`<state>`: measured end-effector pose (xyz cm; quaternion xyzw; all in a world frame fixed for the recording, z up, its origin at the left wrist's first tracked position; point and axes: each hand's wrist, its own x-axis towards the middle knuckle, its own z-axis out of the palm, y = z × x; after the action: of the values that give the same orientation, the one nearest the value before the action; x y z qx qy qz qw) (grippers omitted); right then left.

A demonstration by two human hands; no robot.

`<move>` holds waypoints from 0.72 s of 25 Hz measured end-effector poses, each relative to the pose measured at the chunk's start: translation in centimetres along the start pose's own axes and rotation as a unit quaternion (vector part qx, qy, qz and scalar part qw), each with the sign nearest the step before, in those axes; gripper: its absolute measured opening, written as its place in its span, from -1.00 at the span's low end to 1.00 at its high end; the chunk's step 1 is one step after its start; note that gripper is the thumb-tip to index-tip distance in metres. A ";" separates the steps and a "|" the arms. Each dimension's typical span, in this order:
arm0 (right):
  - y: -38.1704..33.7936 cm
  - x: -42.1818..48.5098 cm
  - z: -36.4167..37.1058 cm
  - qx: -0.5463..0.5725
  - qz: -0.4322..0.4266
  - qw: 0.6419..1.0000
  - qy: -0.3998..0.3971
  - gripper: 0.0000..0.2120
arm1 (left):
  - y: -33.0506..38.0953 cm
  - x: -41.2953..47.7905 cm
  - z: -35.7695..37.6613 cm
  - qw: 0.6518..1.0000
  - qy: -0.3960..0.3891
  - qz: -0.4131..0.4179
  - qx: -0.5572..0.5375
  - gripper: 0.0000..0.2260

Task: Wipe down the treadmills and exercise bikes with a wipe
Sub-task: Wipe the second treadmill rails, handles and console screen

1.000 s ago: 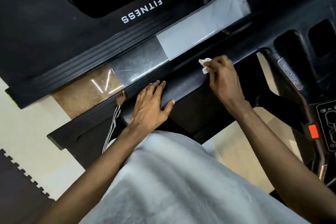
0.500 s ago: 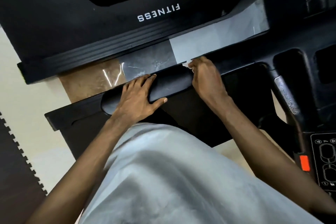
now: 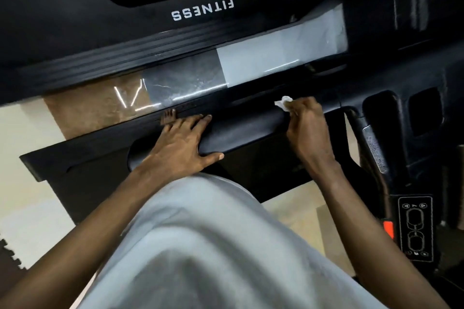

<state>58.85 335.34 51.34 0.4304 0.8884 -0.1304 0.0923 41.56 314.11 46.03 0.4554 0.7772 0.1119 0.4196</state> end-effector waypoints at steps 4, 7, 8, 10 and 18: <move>-6.1 -0.6 3.6 -0.014 -0.080 0.992 -0.099 -0.65 | -0.1 0.2 -0.3 1.000 -0.018 0.006 -0.017 -0.16; -8.8 1.4 5.3 -0.072 -0.118 0.972 -0.192 -0.57 | -0.1 0.1 -0.3 1.000 -0.012 0.009 -0.019 -0.16; -9.3 2.7 5.4 -0.097 -0.116 0.959 -0.240 -0.55 | -0.2 0.1 -0.2 1.000 -0.010 0.010 -0.024 -0.16; -9.8 5.3 5.6 -0.159 -0.105 0.924 -0.330 -0.50 | -0.4 0.2 -0.1 1.000 -0.005 0.013 -0.027 -0.15; -9.2 7.6 5.2 -0.218 -0.049 0.900 -0.374 -0.50 | -0.5 1.1 -0.3 0.999 -0.028 0.036 -0.029 -0.11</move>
<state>47.22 333.85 45.75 0.2750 0.8148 -0.0891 0.5025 40.72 314.77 45.32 0.4738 0.7444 0.1369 0.4501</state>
